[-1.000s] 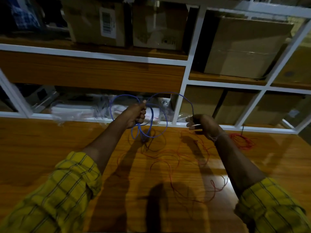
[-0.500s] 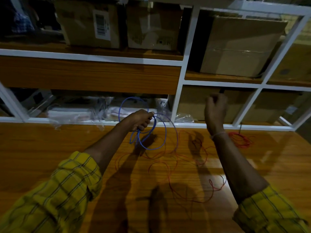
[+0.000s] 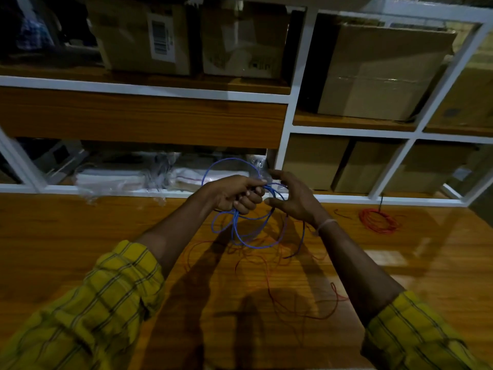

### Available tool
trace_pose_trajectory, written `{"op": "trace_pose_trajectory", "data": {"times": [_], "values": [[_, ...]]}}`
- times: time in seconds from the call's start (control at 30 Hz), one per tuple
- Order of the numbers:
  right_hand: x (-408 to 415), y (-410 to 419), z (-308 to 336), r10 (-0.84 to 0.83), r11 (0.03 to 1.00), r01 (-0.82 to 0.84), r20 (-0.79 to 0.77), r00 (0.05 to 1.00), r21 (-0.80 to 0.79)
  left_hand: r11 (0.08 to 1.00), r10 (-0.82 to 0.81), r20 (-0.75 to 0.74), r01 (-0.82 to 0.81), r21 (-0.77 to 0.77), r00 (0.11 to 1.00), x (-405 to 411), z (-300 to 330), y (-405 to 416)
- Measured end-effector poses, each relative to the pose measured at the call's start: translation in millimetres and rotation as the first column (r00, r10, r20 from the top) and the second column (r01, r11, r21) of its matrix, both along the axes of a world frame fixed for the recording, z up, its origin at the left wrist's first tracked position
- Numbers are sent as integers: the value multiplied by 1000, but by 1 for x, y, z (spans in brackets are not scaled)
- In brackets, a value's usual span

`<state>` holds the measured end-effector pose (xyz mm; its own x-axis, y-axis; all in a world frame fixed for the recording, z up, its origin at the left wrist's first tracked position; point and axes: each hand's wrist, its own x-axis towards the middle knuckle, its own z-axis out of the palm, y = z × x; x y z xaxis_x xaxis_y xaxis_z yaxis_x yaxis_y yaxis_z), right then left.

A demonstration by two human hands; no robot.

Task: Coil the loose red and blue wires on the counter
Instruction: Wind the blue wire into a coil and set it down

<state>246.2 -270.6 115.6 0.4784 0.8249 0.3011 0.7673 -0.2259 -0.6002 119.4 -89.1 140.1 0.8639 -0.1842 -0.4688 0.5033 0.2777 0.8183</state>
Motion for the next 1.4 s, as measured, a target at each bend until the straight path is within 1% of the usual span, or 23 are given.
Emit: {"op": "trace_pose_trajectory", "data": {"times": [0.07,0.1,0.17,0.2,0.27,0.33,0.37,0.47,0.53,0.6,0.63,0.67,0.7,0.73,0.77,0.83,0.9,1.0,1.1,1.17,1.23,1.3,1.4], "values": [[-3,-4,1,52,997,-47,-89,995,56,996,-53,10,54,-70,999,-2,0,-3],[-5,-6,2,74,993,-63,-105,992,101,992,-78,12,79,-96,997,-3,-1,-3],[-9,-11,6,113,982,-106,-42,993,155,983,-128,10,128,-135,992,-4,-3,-4],[-11,-13,8,137,980,-138,19,990,143,978,-152,8,152,-146,988,-4,-4,-3],[-13,-14,15,203,976,-210,108,973,58,968,-200,9,199,-154,980,-4,-5,-2],[-10,-15,16,250,968,-250,133,959,-16,959,-238,11,237,-155,971,-4,-4,-3],[-7,-15,15,257,966,-255,136,957,-27,955,-252,14,251,-155,968,-3,-3,-5],[1,-16,10,196,980,-190,175,965,-51,948,-280,19,279,-152,960,-2,-2,-8],[4,-15,6,156,987,-147,180,971,-61,954,-271,31,273,-120,962,-1,0,-9],[8,-16,3,119,993,-115,126,985,-38,976,-212,56,214,-35,976,1,3,-10],[8,-17,4,108,994,-107,49,993,-35,986,-164,76,161,35,984,2,6,-10],[7,-20,5,105,994,-108,-80,991,-34,988,-109,108,96,117,988,3,9,-11],[6,-22,5,120,991,-129,-244,962,-20,979,-54,154,22,203,987,3,11,-11],[5,-23,4,156,987,-161,-397,905,21,957,-2,211,-60,283,978,3,13,-10],[5,-24,2,214,977,-195,-514,830,91,929,40,270,-136,344,962,2,13,-9],[4,-22,-4,347,938,-227,-679,646,263,897,87,364,-232,376,927,3,11,-5],[4,-17,-7,436,900,-208,-779,451,383,896,123,419,-283,343,900,5,6,-2],[3,-11,-5,466,885,-141,-840,278,444,881,212,450,-369,295,867,10,1,0],[4,-8,-3,504,862,-124,-856,118,491,871,294,447,-430,238,844,14,-2,0],[7,-9,0,495,864,-145,-866,68,483,871,326,434,-446,208,840,17,-3,1],[11,-10,4,451,885,-160,-890,62,437,877,332,417,-440,194,846,16,-5,2],[15,-11,11,377,918,-162,-922,88,361,887,323,396,-421,191,860,15,-6,4],[21,-12,22,252,960,-167,-953,171,224,897,299,373,-392,206,879,12,-6,7]]}}
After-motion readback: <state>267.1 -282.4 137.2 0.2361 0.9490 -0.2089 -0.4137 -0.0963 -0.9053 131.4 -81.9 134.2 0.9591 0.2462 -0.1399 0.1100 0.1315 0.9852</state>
